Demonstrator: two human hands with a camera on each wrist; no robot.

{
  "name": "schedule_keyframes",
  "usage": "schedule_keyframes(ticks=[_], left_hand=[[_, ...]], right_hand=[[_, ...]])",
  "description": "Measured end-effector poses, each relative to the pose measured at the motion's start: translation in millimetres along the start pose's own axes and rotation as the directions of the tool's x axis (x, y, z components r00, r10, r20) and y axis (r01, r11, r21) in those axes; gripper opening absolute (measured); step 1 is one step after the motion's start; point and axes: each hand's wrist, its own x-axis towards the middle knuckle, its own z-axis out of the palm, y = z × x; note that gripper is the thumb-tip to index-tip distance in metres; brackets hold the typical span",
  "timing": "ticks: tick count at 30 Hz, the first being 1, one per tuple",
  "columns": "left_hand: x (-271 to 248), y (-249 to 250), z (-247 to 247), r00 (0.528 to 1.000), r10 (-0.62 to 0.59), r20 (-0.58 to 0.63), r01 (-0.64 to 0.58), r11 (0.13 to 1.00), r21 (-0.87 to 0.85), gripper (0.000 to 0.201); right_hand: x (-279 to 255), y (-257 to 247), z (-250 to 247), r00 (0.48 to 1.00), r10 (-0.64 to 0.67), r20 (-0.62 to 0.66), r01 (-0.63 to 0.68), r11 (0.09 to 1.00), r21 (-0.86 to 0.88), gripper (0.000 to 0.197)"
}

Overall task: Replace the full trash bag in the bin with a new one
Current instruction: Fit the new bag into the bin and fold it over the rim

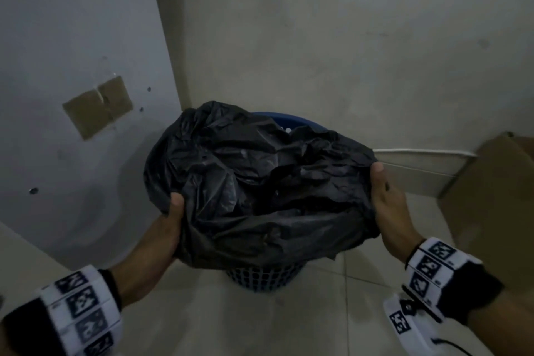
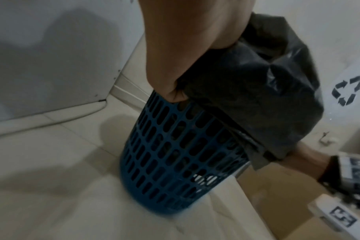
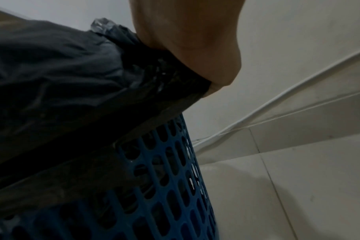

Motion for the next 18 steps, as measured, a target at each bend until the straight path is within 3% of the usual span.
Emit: schedule_keyframes(ticks=[3,6,8,10,12,14,16,18], left_hand=[[17,-4,-5,0.999,0.035,-0.024,-0.034,0.999,0.04,0.07],[36,-8,-18,0.999,0.043,-0.007,-0.043,0.999,-0.018,0.088],[44,-6,-27,0.998,0.046,-0.033,-0.046,0.999,0.01,0.077],[51,-7,-34,0.996,0.04,-0.08,-0.036,0.998,0.053,0.071],[54,-7,-32,0.98,0.098,-0.174,-0.08,0.991,0.104,0.084],[52,-6,-26,0.904,0.253,-0.345,-0.191,0.96,0.204,0.08],[47,-7,-18,0.822,0.364,-0.438,-0.259,0.924,0.28,0.073],[39,-8,-9,0.804,0.383,-0.455,-0.285,0.92,0.269,0.076]], right_hand=[[7,7,4,0.991,0.133,0.032,-0.136,0.988,0.078,0.071],[20,27,9,0.931,0.344,0.12,-0.359,0.925,0.129,0.113],[26,35,14,0.905,0.376,0.2,-0.41,0.895,0.177,0.123],[23,24,24,0.892,0.4,0.213,-0.439,0.879,0.185,0.105],[24,19,26,0.915,0.361,0.18,-0.395,0.894,0.213,0.072],[26,20,22,0.943,0.306,0.135,-0.329,0.918,0.221,0.062],[24,16,19,0.972,0.225,0.061,-0.233,0.95,0.21,0.062],[21,10,20,0.989,0.15,0.01,-0.149,0.964,0.221,0.055]])
